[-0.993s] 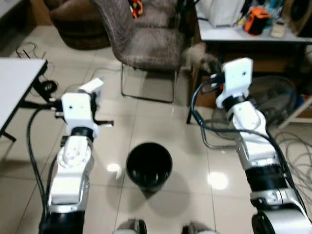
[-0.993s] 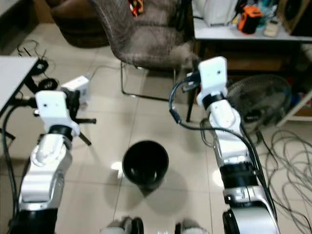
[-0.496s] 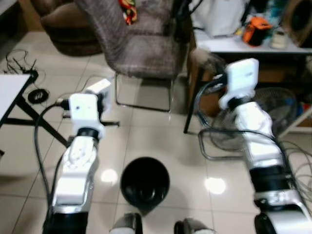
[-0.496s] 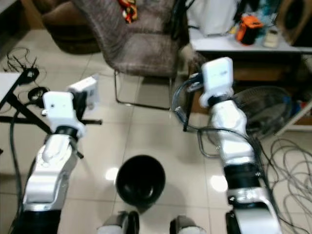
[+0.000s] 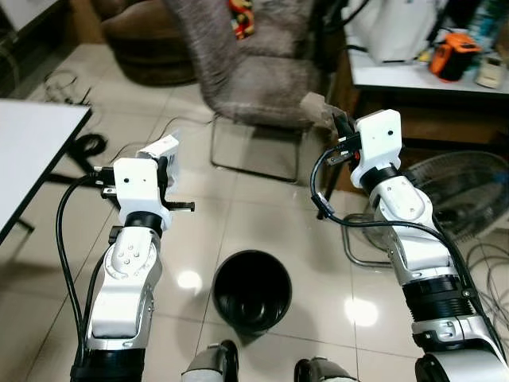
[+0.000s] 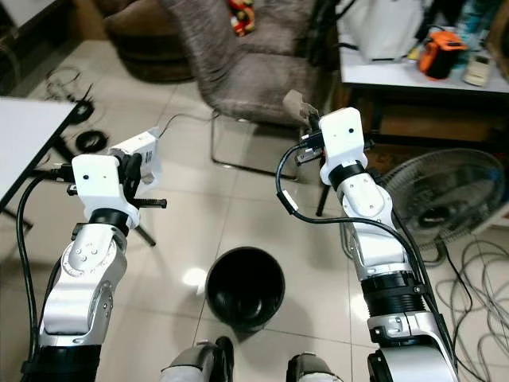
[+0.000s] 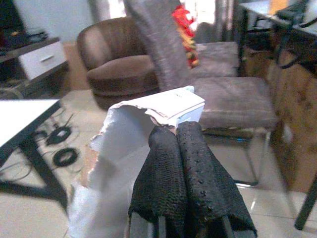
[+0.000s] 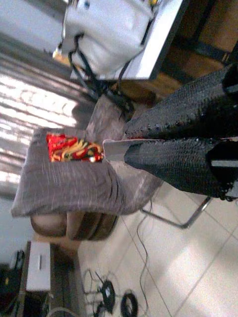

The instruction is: Picking trash to rubbish bin

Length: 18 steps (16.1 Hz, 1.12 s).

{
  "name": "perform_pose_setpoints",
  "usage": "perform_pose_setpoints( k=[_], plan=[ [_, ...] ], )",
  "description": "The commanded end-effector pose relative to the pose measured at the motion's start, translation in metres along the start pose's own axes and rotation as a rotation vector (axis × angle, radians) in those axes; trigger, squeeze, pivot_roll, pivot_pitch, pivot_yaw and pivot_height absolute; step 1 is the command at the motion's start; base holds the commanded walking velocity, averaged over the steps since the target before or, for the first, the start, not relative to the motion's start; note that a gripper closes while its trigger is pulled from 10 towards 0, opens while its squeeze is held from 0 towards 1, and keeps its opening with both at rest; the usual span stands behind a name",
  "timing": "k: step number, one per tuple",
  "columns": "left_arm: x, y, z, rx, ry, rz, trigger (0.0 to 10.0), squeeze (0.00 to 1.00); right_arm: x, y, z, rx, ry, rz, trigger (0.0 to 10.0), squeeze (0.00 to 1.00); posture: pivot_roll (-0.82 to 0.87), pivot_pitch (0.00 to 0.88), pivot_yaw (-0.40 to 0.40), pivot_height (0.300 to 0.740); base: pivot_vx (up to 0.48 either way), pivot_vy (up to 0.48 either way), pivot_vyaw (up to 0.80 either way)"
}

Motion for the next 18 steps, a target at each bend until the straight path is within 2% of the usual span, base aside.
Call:
perform_pose_setpoints(
  k=[1, 5, 8, 9, 11, 14, 18],
  plan=[
    [0.001, -0.004, -0.001, 0.017, -0.002, 0.008, 0.2, 0.00, 0.003, 0.000, -0.001, 0.000, 0.010, -0.007, 10.0, 0.00, -0.09, 0.178, 0.049, 0.740, 0.000, 0.000, 0.80],
    [-0.006, -0.014, -0.003, 0.073, -0.048, 0.008, 1.1, 0.00, 0.000, -0.002, -0.001, 0.013, -0.010, -0.002, 10.0, 0.00, -0.09, 0.179, 0.052, 0.740, 0.000, 0.000, 0.00],
    [-0.021, -0.037, -0.004, 0.189, -0.140, 0.000, 0.9, 0.00, 0.001, -0.009, -0.002, 0.045, -0.023, 0.002, 10.0, 0.00, -0.09, 0.188, 0.059, 0.740, 0.000, 0.000, 0.00],
    [-0.022, -0.038, -0.005, 0.207, -0.180, 0.015, 0.5, 0.00, 0.005, -0.018, -0.002, 0.086, -0.024, 0.017, 10.0, 0.00, -0.09, 0.198, 0.067, 0.740, 0.000, 0.000, 0.00],
    [-0.035, -0.054, -0.003, 0.260, -0.245, 0.020, 0.0, 0.00, 0.011, -0.033, -0.003, 0.153, -0.030, 0.037, 10.0, 0.00, -0.09, 0.210, 0.078, 0.740, 0.000, 0.000, 0.00],
    [-0.058, -0.076, -0.005, 0.348, -0.367, 0.050, 0.0, 0.00, 0.025, -0.049, -0.010, 0.219, -0.036, 0.076, 10.0, 0.00, -0.09, 0.250, 0.117, 0.740, 0.000, 0.000, 0.00],
    [-0.080, -0.100, -0.016, 0.430, -0.516, 0.094, 0.0, 0.00, 0.036, -0.042, -0.009, 0.197, -0.060, 0.092, 10.0, 0.00, -0.11, 0.308, 0.162, 0.740, 0.000, 0.000, 0.00]
  ],
)
Point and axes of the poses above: a point about 5 cm out from each wrist's last joint towards the gripper, its own z axis pointing out of the wrist towards the gripper, its own y axis along the axis of the wrist's last joint, x = y × z, the point moved 1 cm from there along z, pointing out of the wrist towards the gripper, and after that the axes turned 10 degrees about z, right-handed, at the moved point
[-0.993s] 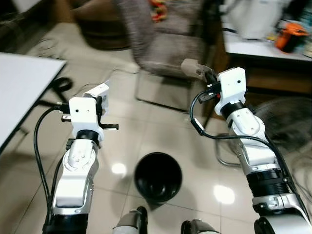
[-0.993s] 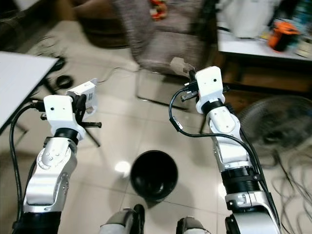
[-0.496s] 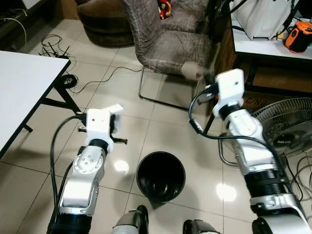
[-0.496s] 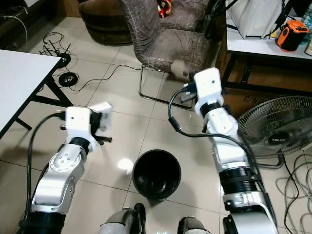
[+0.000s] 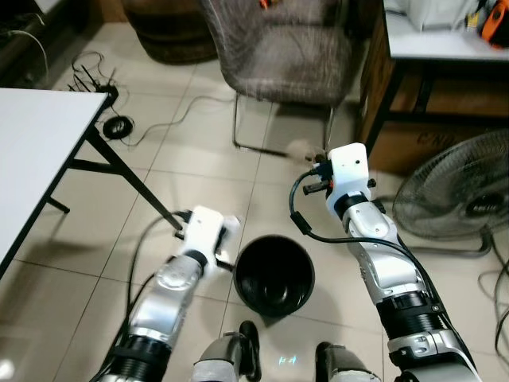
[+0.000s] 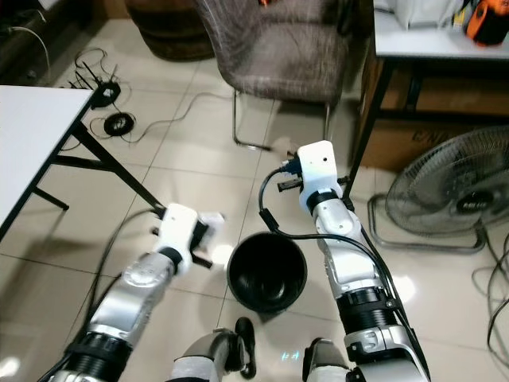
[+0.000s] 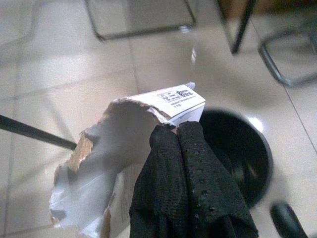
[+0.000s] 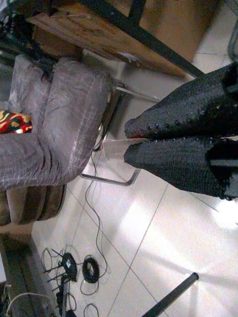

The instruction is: Picking trash to rubbish bin

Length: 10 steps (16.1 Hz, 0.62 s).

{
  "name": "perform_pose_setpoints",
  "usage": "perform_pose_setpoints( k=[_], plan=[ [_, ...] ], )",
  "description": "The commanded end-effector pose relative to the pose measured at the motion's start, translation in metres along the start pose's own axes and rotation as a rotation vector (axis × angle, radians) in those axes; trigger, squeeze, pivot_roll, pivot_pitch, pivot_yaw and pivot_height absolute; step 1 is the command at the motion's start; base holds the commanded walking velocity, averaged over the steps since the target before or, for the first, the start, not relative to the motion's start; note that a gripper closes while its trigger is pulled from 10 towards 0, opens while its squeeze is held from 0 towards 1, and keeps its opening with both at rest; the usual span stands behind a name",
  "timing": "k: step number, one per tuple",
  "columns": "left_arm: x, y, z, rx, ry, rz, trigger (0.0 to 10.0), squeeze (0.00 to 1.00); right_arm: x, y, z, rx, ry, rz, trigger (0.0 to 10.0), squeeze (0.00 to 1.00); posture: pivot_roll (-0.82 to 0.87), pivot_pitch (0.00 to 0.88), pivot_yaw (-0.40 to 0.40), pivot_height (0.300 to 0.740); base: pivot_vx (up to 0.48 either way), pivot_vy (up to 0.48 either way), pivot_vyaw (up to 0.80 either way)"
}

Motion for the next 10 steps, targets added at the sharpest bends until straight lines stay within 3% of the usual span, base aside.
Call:
perform_pose_setpoints(
  k=[1, 10],
  plan=[
    [-0.010, -0.014, 0.003, 0.048, -0.057, 0.028, 0.0, 0.00, 0.004, 0.006, -0.001, -0.008, -0.009, -0.006, 10.0, 0.00, -0.12, 0.334, 0.172, 0.740, 0.000, 0.000, 0.00],
    [-0.054, -0.038, 0.020, 0.124, -0.231, 0.061, 0.0, 0.00, 0.000, 0.025, -0.014, -0.023, -0.040, -0.043, 10.0, 0.00, -0.22, 0.397, 0.165, 0.740, 0.000, 0.000, 0.00]
  ],
)
Point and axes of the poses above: a point about 5 cm out from each wrist's last joint towards the gripper, its own z axis pointing out of the wrist towards the gripper, its own y axis along the axis of the wrist's last joint, x = y × z, the point moved 1 cm from there along z, pointing out of the wrist towards the gripper, and after that the axes turned 10 degrees about z, right-handed, at the moved point
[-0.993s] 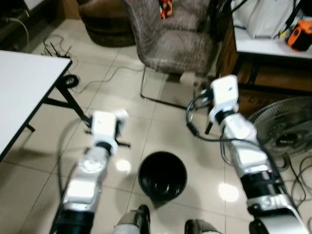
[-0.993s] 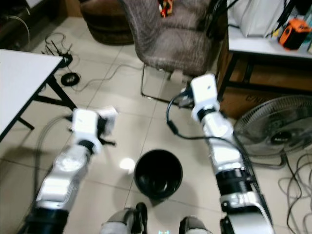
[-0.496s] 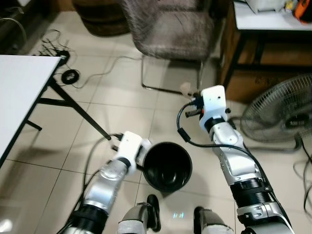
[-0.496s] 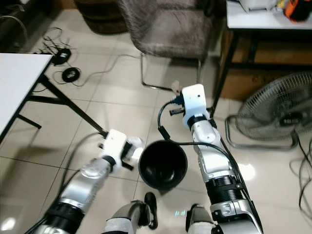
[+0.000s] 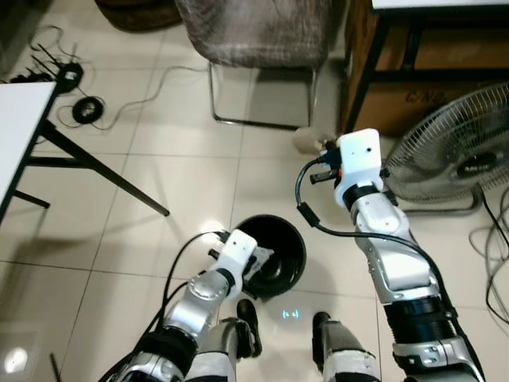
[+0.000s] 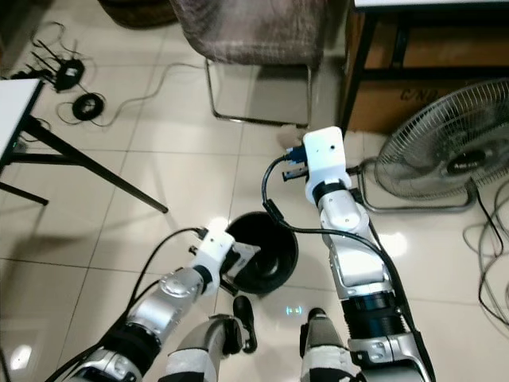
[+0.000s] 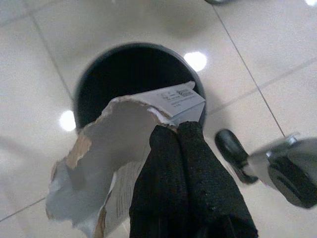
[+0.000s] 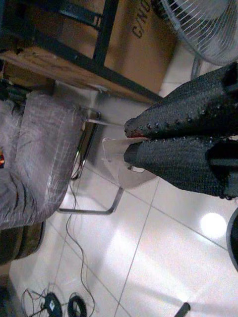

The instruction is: Picking trash to rubbish bin

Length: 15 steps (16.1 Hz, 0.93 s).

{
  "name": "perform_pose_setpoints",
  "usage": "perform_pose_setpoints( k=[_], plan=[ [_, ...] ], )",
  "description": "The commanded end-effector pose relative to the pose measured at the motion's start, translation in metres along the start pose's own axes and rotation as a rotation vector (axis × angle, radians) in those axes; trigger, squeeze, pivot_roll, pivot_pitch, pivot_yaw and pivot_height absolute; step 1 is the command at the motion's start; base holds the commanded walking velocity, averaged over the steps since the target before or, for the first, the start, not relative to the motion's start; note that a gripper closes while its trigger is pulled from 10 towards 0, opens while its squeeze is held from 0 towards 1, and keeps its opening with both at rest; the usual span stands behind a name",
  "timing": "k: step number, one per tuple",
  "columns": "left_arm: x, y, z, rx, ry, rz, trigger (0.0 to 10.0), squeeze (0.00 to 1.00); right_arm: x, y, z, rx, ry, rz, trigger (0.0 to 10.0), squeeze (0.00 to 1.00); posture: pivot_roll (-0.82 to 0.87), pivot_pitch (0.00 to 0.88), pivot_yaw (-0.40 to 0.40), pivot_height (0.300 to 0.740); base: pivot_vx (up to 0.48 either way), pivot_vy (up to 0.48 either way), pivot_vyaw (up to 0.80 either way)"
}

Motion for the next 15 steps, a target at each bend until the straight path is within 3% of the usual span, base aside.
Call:
perform_pose_setpoints(
  k=[1, 7, 15],
  plan=[
    [-0.007, -0.016, -0.001, 0.047, -0.026, 0.001, 0.0, 0.00, 0.002, -0.004, -0.005, 0.024, 0.002, -0.001, 10.0, 0.00, -0.23, 0.400, 0.163, 0.740, 0.000, 0.000, 0.00],
    [-0.019, -0.035, 0.002, 0.108, -0.061, 0.001, 0.0, 0.00, 0.001, -0.004, -0.011, 0.050, 0.010, -0.012, 10.0, 0.00, -0.24, 0.407, 0.148, 0.740, 0.000, 0.000, 0.00],
    [0.008, -0.007, 0.004, -0.087, 0.142, -0.063, 0.0, 0.00, 0.001, -0.001, -0.012, 0.051, 0.010, -0.013, 10.0, 0.00, -0.25, 0.400, 0.144, 0.740, 0.000, 0.000, 0.00]
  ],
)
Point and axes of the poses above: a point about 5 cm out from each wrist's last joint towards the gripper, its own z axis pointing out of the wrist towards the gripper, its own y axis along the axis of the wrist's last joint, x = y × z, the point moved 1 cm from there along z, pointing out of the wrist towards the gripper, and after that the axes turned 10 degrees about z, right-handed, at the moved point
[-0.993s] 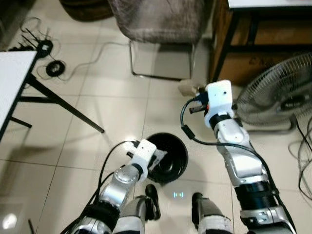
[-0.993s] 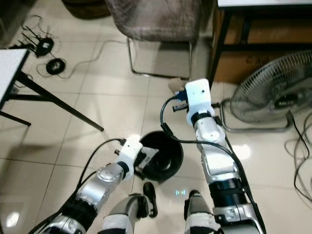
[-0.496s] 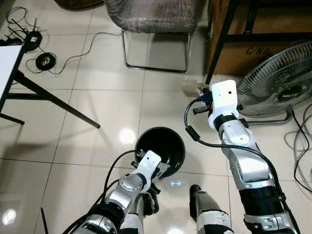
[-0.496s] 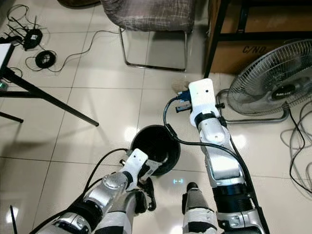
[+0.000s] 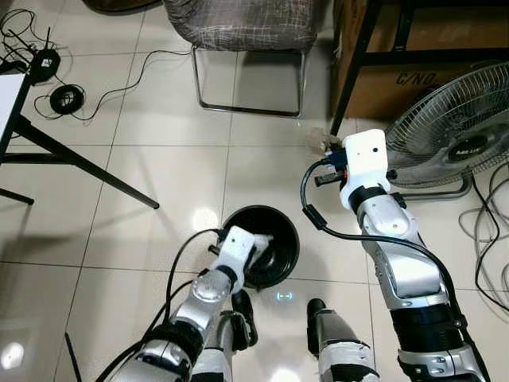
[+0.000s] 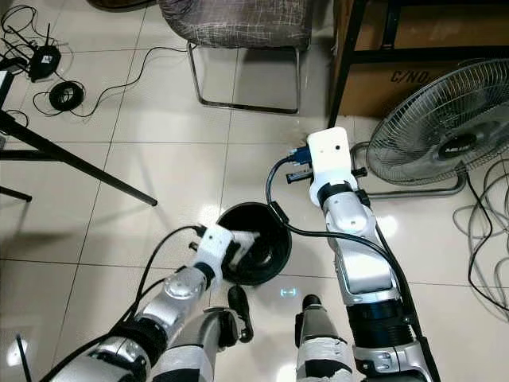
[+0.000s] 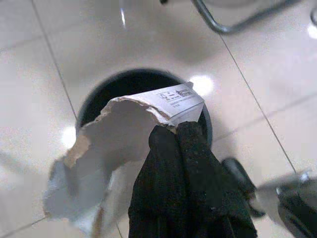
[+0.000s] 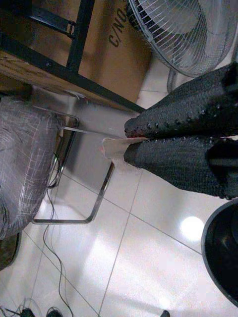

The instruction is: Picking trash to rubbish bin

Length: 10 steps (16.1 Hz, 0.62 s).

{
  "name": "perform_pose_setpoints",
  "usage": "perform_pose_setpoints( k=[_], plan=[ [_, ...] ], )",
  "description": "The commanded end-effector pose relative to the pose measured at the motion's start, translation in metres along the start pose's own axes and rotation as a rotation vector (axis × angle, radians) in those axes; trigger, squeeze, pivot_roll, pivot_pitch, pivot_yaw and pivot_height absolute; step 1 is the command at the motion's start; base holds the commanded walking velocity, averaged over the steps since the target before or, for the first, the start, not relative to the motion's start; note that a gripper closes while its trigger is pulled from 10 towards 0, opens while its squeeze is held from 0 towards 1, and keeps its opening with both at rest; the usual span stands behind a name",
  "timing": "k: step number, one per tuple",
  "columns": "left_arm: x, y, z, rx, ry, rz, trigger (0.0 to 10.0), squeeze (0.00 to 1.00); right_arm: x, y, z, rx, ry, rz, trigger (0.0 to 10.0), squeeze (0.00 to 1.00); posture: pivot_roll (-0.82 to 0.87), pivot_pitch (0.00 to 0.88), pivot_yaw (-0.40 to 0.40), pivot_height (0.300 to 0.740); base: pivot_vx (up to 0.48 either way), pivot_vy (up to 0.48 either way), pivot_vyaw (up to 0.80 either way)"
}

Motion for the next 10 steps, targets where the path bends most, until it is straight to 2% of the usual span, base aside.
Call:
perform_pose_setpoints(
  k=[1, 8, 9, 10],
  plan=[
    [0.0009, -0.0118, -0.0036, 0.034, 0.025, -0.024, 0.0, 0.00, 0.0046, -0.0004, -0.0034, 0.006, 0.019, -0.002, 10.0, 0.00, -0.25, 0.399, 0.142, 0.740, 0.000, 0.000, 0.00],
    [0.0016, -0.0066, -0.0015, 0.000, 0.049, -0.053, 0.0, 0.00, 0.0022, 0.0004, -0.0035, 0.005, 0.016, -0.010, 10.0, 0.00, -0.26, 0.400, 0.137, 0.740, 0.000, 0.000, 0.00],
    [0.0013, -0.0054, -0.0014, -0.011, 0.053, -0.055, 2.3, 0.00, 0.0025, 0.0001, -0.0038, 0.006, 0.017, -0.009, 10.0, 0.00, -0.26, 0.400, 0.137, 0.740, 0.000, 0.000, 0.00],
    [0.0015, -0.0039, -0.0011, -0.020, 0.059, -0.059, 6.4, 0.00, 0.0027, 0.0000, -0.0038, 0.006, 0.018, -0.009, 10.0, 0.00, -0.26, 0.400, 0.137, 0.740, 0.000, 0.000, 0.00]
  ],
)
Point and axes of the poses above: a point about 5 cm out from each wrist's last joint towards the gripper, its own z axis pointing out of the wrist towards the gripper, its own y axis along the axis of the wrist's last joint, x = y × z, the point moved 1 cm from there along z, pointing out of the wrist towards the gripper, and after that the axes turned 10 degrees about z, right-handed, at the moved point
